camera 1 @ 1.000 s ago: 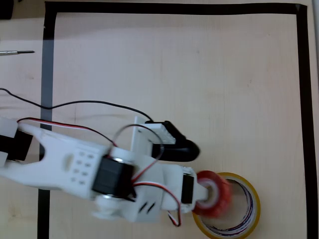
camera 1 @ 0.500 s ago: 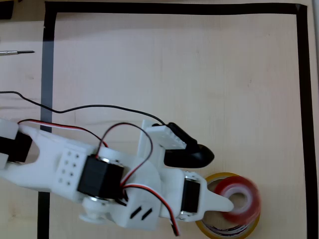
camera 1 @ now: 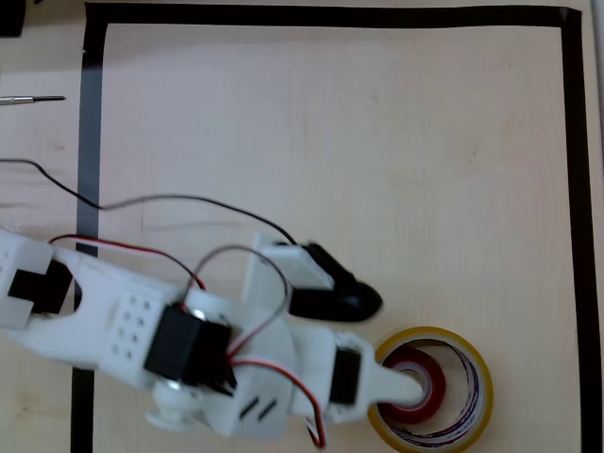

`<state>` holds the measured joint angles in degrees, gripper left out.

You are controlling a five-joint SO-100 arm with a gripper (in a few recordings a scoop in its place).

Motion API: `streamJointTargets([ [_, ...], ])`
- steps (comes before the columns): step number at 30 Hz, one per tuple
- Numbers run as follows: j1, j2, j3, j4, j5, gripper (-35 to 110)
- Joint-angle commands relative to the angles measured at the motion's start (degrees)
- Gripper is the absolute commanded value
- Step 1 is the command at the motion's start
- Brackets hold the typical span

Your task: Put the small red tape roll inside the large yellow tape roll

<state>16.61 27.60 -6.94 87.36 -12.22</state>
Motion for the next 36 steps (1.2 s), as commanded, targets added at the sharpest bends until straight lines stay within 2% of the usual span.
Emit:
streamJointTargets([
  [1,-2.1,12.6,-6.9,10.5,-0.9,20],
  [3,-3.0,16.9,-6.9,15.5,-1.3,20],
  [5,-2.5,22.1,-3.8,16.3,-0.6,20],
  [14,-3.6,51.4,32.7,16.1,1.5,20],
  [16,-3.6,61.2,48.2,10.7,1.7,20],
  [19,-4.8,83.7,83.1,-6.2,1.1,20],
  [25,-4.4,109.0,122.5,-18.7,0.2,19],
  [30,-5.4,130.8,145.1,-22.1,0.2,19],
  [36,-7.3,143.2,157.8,-19.8,0.2,5],
])
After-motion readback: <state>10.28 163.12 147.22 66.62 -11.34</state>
